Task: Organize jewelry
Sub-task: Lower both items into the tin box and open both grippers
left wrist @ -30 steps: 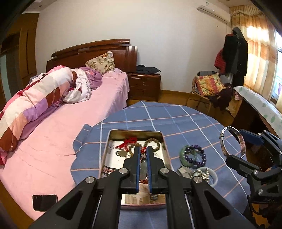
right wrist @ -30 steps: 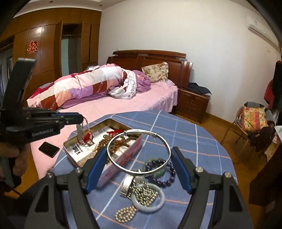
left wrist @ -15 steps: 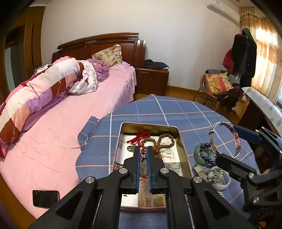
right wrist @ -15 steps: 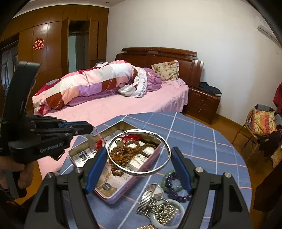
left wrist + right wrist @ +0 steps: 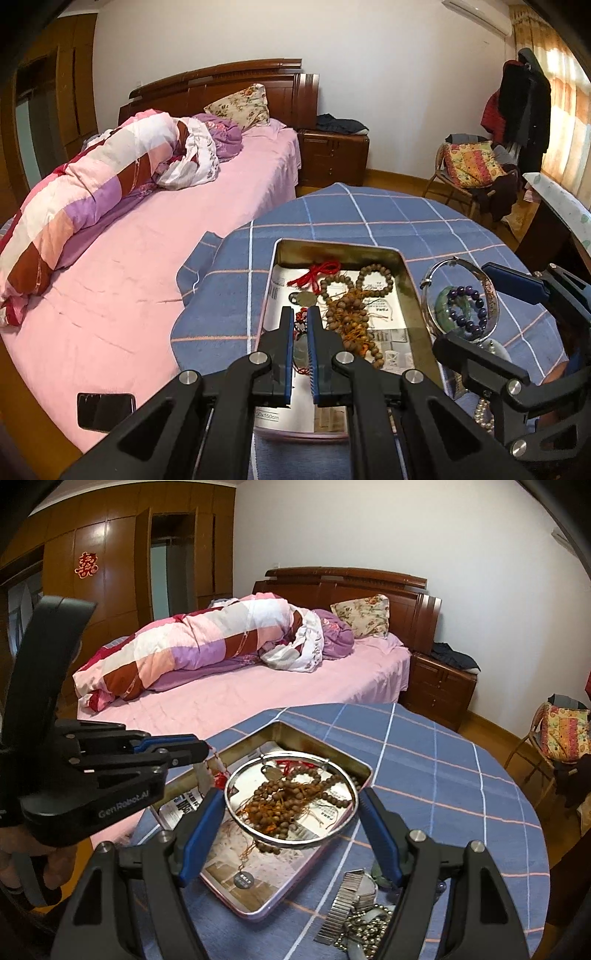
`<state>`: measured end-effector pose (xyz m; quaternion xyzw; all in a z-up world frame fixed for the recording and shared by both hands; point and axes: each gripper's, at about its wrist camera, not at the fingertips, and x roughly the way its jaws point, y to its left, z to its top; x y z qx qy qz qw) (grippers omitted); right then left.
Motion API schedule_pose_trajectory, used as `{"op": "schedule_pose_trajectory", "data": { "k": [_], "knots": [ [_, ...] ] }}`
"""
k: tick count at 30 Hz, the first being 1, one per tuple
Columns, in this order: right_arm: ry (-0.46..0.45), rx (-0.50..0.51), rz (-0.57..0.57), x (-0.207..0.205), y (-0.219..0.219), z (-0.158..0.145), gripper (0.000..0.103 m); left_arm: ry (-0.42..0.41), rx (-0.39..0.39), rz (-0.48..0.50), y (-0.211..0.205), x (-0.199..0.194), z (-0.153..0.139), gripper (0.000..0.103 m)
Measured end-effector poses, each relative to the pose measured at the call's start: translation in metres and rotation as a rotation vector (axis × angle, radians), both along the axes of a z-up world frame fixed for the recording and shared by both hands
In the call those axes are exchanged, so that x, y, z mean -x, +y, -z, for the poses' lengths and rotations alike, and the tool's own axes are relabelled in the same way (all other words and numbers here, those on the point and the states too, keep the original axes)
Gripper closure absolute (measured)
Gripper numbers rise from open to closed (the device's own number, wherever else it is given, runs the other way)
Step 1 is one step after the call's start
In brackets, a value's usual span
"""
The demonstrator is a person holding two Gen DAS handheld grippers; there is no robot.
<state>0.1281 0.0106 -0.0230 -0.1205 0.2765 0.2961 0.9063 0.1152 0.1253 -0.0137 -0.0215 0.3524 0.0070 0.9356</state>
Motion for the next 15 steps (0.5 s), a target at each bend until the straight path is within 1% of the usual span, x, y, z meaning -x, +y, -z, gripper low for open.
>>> {"op": "schedule_pose_trajectory", "data": {
  "k": [15],
  "knots": [
    [0.063, 0.027, -0.021, -0.008, 0.012, 0.027, 0.027, 0.052, -0.014, -0.014, 0.006, -0.008, 0.02, 0.097]
  ]
}}
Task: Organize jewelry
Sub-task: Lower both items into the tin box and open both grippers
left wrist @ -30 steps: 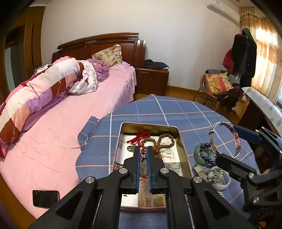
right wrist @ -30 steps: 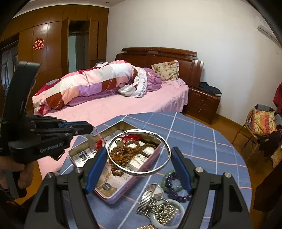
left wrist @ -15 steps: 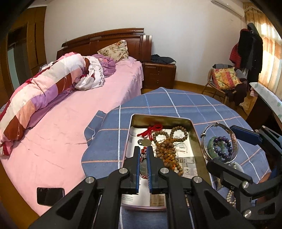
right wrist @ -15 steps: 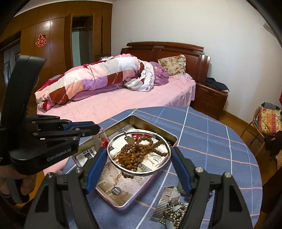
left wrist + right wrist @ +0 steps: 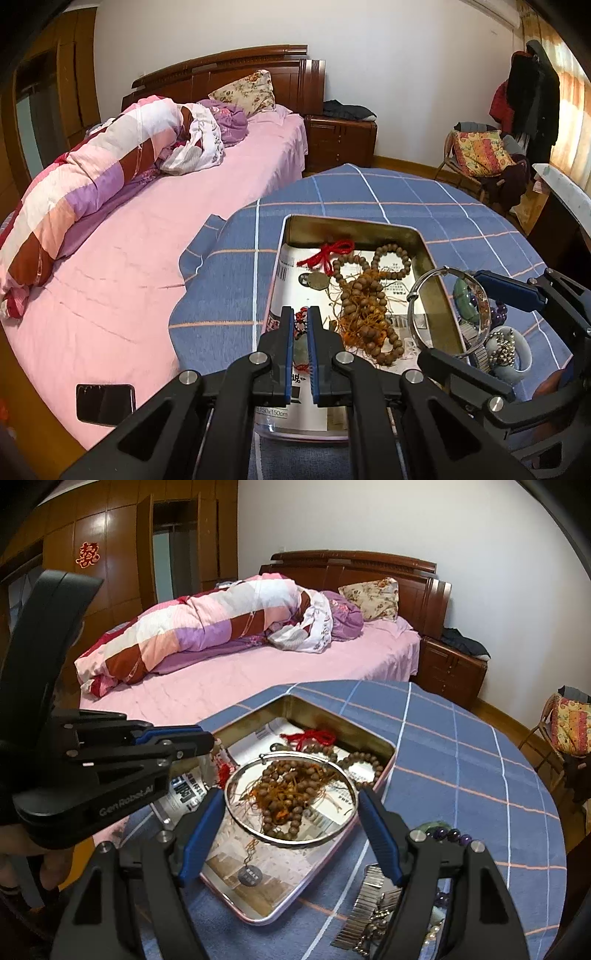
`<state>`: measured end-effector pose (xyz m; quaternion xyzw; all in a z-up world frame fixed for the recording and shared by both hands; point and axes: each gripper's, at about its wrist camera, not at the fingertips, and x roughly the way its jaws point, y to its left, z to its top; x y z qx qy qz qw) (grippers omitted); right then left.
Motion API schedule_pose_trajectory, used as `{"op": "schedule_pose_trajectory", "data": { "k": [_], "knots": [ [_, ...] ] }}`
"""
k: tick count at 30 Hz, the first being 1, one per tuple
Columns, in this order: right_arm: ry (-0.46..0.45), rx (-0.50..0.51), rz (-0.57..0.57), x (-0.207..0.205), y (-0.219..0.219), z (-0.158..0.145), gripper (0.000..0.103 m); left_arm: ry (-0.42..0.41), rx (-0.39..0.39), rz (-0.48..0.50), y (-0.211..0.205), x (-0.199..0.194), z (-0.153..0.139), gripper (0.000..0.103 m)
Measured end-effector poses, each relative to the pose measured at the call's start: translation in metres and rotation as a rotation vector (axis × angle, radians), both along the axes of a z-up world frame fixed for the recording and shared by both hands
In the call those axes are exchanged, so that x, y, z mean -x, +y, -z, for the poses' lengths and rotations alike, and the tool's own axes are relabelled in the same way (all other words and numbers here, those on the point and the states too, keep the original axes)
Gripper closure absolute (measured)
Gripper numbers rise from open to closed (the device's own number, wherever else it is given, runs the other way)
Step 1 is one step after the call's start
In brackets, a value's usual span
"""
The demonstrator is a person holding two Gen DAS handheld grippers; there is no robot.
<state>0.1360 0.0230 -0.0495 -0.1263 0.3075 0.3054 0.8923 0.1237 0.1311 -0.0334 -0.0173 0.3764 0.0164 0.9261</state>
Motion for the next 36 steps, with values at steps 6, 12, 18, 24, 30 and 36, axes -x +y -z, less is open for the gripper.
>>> {"op": "schedule_pose_trajectory", "data": {
  "k": [6, 12, 18, 24, 30, 36],
  "knots": [
    [0.031, 0.019, -0.001, -0.004, 0.002, 0.011, 0.027, 0.025, -0.009, 0.001, -0.002, -0.002, 0.01, 0.097],
    [0.048, 0.028, -0.004, -0.004, 0.003, 0.017, 0.027, 0.033, -0.021, 0.008, -0.004, -0.002, 0.014, 0.097],
    [0.055, 0.031, -0.002, -0.005, 0.003, 0.02, 0.027, 0.032, -0.029, 0.028, -0.009, -0.002, 0.014, 0.097],
    [0.051, 0.04, 0.001, -0.006, 0.004, 0.022, 0.026, 0.035, -0.028, 0.054, -0.014, -0.003, 0.015, 0.097],
    [0.043, 0.048, -0.002, -0.008, 0.006, 0.023, 0.025, 0.042, -0.028, 0.048, -0.013, -0.003, 0.016, 0.096],
    [0.046, 0.026, -0.02, -0.009, 0.007, 0.021, 0.026, 0.043, -0.017, 0.0, -0.004, -0.004, 0.014, 0.062]
  ]
}}
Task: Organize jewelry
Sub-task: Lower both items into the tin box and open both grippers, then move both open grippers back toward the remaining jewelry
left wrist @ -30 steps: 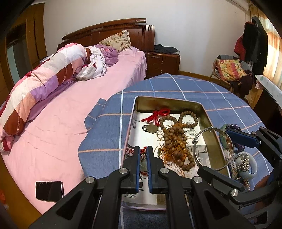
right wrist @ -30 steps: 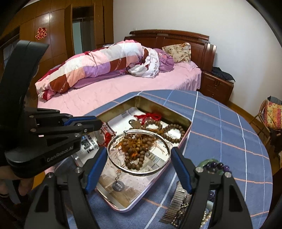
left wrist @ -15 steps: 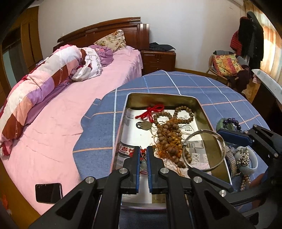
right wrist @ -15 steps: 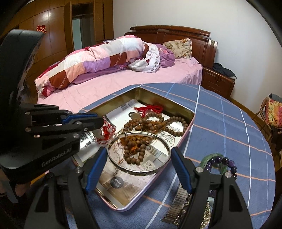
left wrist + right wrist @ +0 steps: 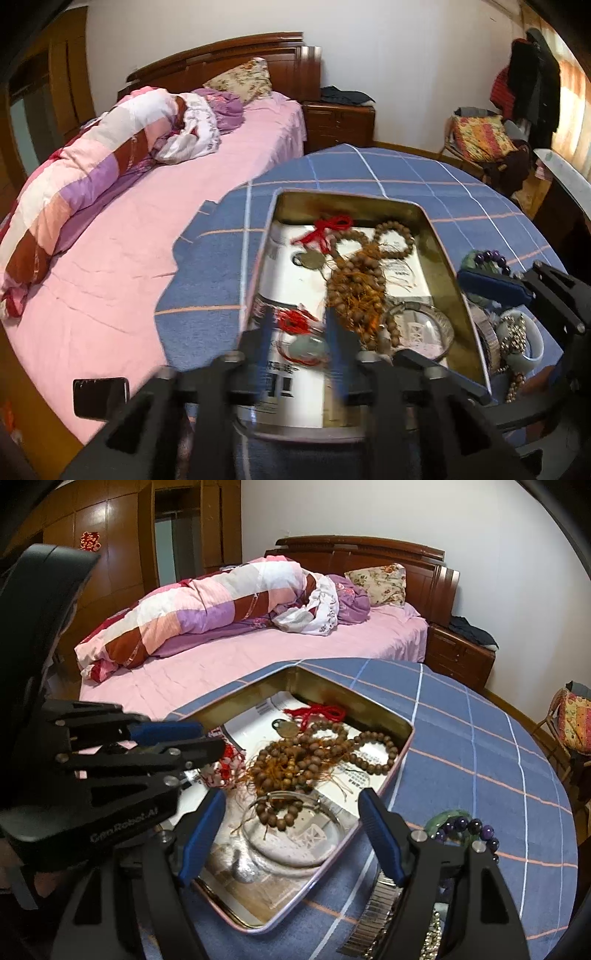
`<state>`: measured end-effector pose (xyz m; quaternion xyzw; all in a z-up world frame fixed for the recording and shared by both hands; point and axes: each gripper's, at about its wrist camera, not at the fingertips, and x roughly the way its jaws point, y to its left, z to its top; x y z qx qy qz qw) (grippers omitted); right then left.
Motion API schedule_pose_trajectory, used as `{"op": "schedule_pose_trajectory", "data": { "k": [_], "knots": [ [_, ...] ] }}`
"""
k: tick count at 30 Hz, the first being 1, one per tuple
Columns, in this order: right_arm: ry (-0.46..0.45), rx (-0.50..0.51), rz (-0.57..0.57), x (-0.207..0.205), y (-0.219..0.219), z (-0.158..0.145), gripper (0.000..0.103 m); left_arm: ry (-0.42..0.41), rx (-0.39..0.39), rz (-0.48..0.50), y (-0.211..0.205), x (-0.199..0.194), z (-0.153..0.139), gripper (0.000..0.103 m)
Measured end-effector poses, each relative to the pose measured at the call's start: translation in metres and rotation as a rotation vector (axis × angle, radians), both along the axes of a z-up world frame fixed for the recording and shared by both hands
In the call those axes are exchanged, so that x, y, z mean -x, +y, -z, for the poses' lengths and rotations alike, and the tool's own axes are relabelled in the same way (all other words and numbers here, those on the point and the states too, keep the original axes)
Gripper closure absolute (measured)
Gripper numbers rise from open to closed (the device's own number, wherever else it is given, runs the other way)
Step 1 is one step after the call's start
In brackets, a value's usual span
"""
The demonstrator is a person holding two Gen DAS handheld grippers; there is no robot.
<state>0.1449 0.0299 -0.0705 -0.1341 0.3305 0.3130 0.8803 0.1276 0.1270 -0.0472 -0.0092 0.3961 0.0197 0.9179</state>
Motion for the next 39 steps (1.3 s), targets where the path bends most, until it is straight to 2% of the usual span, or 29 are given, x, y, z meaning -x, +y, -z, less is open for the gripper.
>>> {"op": "schedule_pose_trajectory", "data": {
  "k": [2, 4, 5, 7, 9, 19, 26, 32, 39],
  "knots": [
    [-0.003, 0.001, -0.003, 0.002, 0.0, -0.001, 0.025, -0.01, 0.03, 0.009, 0.002, 0.002, -0.004, 0.059],
    [0.003, -0.01, 0.0, 0.002, -0.003, -0.003, 0.02, -0.027, 0.022, 0.011, 0.001, 0.003, -0.008, 0.055],
    [0.003, -0.018, 0.002, 0.003, -0.005, -0.004, 0.019, -0.034, 0.02, 0.012, 0.0, 0.004, -0.01, 0.054],
    [-0.002, -0.017, 0.008, 0.004, -0.007, -0.005, 0.018, -0.051, 0.003, 0.0, -0.001, 0.005, -0.014, 0.043],
    [-0.005, -0.019, 0.01, 0.008, -0.01, -0.007, 0.018, -0.066, -0.007, -0.011, -0.001, 0.007, -0.017, 0.041],
    [-0.003, -0.05, 0.077, 0.018, -0.054, -0.015, 0.013, -0.068, -0.051, -0.041, -0.01, 0.007, -0.016, 0.039],
    [-0.015, -0.025, 0.194, 0.025, -0.11, -0.014, 0.009, -0.056, -0.069, -0.025, -0.026, 0.01, -0.013, 0.039],
    [0.012, -0.009, 0.278, 0.029, -0.148, -0.003, 0.009, -0.045, -0.082, -0.014, -0.046, 0.013, -0.011, 0.039],
    [0.047, -0.017, 0.267, 0.029, -0.15, 0.003, 0.009, -0.029, -0.095, 0.011, -0.065, 0.016, -0.005, 0.039]
  ]
}}
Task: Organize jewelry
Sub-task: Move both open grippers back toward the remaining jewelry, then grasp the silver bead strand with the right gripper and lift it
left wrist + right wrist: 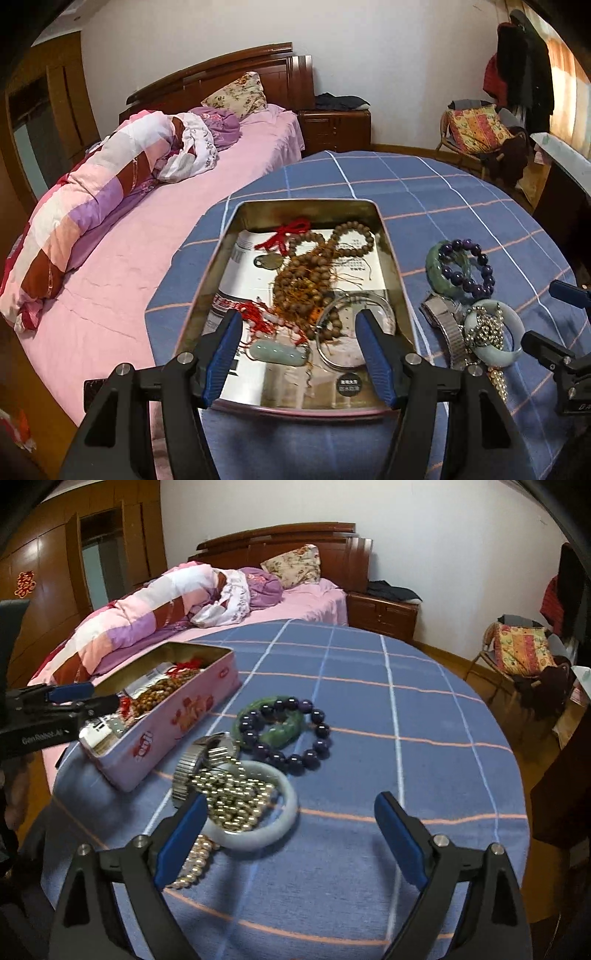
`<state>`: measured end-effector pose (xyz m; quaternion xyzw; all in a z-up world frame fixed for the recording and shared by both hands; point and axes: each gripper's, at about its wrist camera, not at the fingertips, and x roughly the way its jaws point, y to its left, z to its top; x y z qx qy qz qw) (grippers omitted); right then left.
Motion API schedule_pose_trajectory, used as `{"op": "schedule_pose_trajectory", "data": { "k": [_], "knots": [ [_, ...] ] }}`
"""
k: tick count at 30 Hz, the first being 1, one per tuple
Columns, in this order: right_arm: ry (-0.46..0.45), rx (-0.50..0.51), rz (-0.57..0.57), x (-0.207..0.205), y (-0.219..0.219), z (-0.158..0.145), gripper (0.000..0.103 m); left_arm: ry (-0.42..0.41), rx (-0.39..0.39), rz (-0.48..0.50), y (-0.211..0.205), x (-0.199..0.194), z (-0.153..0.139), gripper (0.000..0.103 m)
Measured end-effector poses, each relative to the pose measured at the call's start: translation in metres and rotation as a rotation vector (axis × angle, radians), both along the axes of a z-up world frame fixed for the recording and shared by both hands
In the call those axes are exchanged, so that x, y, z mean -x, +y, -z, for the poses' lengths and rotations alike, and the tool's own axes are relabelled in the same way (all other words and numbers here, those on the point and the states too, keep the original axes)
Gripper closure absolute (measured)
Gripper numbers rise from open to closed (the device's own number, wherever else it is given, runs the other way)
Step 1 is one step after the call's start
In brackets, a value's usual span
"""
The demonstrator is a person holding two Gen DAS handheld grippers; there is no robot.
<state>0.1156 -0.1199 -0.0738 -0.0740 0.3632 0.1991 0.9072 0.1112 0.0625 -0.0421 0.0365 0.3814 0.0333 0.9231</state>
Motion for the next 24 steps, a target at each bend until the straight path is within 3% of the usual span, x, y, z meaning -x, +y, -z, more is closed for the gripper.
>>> {"op": "schedule_pose_trajectory", "data": {
  "k": [11, 15, 21, 24],
  "knots": [
    [0.011, 0.022, -0.043, 0.003, 0.011, 0.004, 0.013, 0.002, -0.001, 0.013, -0.008, 0.003, 0.001, 0.039],
    [0.031, 0.015, -0.047, -0.004, 0.017, 0.005, 0.031, 0.006, 0.0, 0.017, -0.012, 0.002, 0.002, 0.039],
    [0.066, -0.017, -0.119, -0.011, 0.035, 0.007, 0.046, 0.006, 0.003, 0.029, -0.02, 0.002, 0.003, 0.039],
    [0.114, -0.041, -0.135, -0.018, 0.037, 0.015, 0.064, 0.005, -0.001, 0.035, -0.021, 0.003, 0.003, 0.039]
  ]
}}
